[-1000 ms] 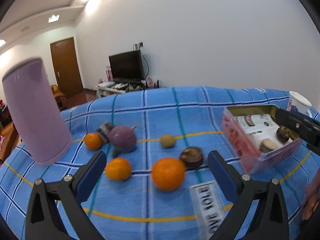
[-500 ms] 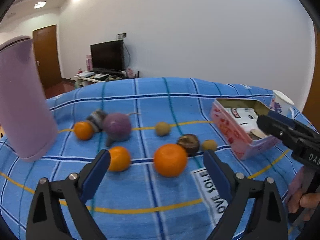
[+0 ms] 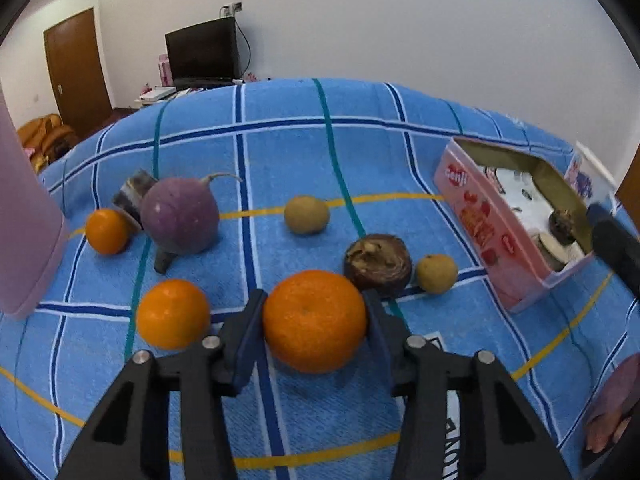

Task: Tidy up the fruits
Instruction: 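Grasp the large orange with the left tool while the right tool grasps a small yellow fruit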

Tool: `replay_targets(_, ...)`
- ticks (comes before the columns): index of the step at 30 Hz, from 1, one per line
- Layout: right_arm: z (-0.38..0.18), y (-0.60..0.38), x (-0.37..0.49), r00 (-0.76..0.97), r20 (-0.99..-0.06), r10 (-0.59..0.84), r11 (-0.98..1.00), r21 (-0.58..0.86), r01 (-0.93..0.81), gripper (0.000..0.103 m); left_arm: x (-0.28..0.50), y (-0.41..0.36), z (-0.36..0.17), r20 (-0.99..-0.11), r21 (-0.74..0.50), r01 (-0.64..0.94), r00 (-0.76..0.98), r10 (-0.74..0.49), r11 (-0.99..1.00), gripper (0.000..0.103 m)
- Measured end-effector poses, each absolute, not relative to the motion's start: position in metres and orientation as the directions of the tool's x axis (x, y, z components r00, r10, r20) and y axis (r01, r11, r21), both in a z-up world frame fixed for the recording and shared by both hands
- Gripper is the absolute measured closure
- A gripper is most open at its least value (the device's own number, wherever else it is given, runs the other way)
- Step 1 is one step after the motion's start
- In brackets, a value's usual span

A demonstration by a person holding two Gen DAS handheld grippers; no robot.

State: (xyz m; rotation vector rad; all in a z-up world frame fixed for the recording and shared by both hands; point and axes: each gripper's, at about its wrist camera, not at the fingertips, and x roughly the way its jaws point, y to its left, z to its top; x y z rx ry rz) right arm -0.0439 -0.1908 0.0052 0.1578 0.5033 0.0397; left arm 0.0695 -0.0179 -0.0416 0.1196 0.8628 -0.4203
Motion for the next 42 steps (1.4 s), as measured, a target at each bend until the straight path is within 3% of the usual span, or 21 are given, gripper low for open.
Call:
replay_targets(3,0.005,-0.185,-0.043,0.871,-0.485,0.079,0.991,0.130,-0.018,0.033,0.064,-0.004,-0.035,-0.716,-0.107,0.372,0.615,-0.331,0.922,0.054)
replay_targets(5,0.004,-0.179,-0.039,0.859,-0.503,0.097,0.993,0.109,-0.048,0.049,0.057,0.010,-0.027,-0.660,-0.139,0.345,0.667,-0.346,0.928,0.054)
replay_targets(7,0.000,-0.170,-0.031,0.837,-0.535,0.113,0.993,0.079,-0.084,0.055,0.051,0.020,-0.020,-0.620,-0.128,0.301,0.720,-0.313,0.945,0.054)
replay_targets(13,-0.012,-0.135,0.002,0.729,-0.651,0.211,0.967,0.031,-0.252,0.056,0.048,0.047,-0.004,-0.560,-0.194,0.212,0.778,-0.286,0.958,0.054)
replay_targets(17,-0.017,-0.111,0.019,0.684,-0.701,0.201,0.943,-0.052,-0.330,0.056,0.047,0.053,0.001,-0.540,-0.131,0.160,0.816,-0.205,0.979,0.054)
replay_targets(22,-0.031,-0.104,0.042,0.612,-0.772,0.169,0.925,-0.091,-0.370,0.062,0.052,0.062,0.002,-0.557,-0.178,0.170,0.795,-0.241,0.969,0.054)
replay_targets(35,-0.041,-0.109,0.072,0.549,-0.832,0.078,0.903,-0.175,-0.393,0.062,0.053,0.054,-0.002,-0.568,-0.140,0.176,0.792,-0.224,0.974,0.054)
replay_targets(42,-0.045,-0.104,0.070,0.529,-0.842,0.107,0.886,-0.161,-0.435,0.063,0.053,0.053,-0.002,-0.567,-0.140,0.183,0.791,-0.230,0.973,0.054)
